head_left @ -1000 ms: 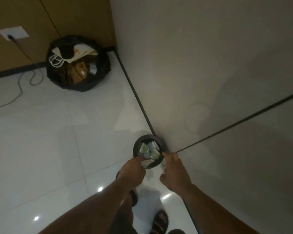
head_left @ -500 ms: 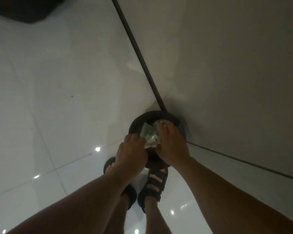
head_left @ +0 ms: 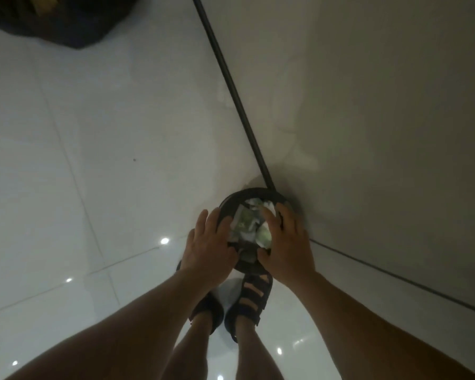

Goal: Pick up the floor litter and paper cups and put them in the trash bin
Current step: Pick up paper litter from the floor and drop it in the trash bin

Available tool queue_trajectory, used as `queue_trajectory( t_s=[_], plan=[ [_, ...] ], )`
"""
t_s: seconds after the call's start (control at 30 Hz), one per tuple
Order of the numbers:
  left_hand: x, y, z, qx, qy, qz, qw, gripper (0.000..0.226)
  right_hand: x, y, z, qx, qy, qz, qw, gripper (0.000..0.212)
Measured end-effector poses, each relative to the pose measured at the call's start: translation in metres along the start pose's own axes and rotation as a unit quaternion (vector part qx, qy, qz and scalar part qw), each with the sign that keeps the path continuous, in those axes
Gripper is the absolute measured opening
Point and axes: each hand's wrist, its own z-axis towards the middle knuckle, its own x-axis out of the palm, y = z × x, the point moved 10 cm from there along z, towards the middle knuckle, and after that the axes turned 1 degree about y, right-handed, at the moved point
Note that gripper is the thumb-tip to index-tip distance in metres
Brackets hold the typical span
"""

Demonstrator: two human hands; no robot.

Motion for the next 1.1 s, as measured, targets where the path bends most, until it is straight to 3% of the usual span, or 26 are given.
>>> queue_trajectory(
  t_s=[0.4, 0.7, 0.93, 1.1],
  plan=[
    [-0.173, -0.092, -0.099, 0.04, -0.037, 0.022, 0.998, 0.068, -0.181, 0.062, -0.111, 0.035, -0.035, 0.027, 0.998, 0.082],
    [-0.229, -0.13, -0.2, 0.164, 0.019, 0.111, 0.98, 0.066, -0.225, 0.087, -0.264, 0.207, -0.073, 0.099, 0.971, 0.083],
    [-0.224, -0.207, -0.278, 0.301, 0.059, 0.216, 0.927, 0.067, -0.235, 0.079, -0.416, 0.323, -0.146, 0.157, 0.922, 0.082],
    [-0.175, -0.287, -0.366, 0.431, 0.107, 0.294, 0.846, 0.069, -0.216, 0.046, -0.549, 0.443, -0.213, 0.206, 0.846, 0.083]
  ],
)
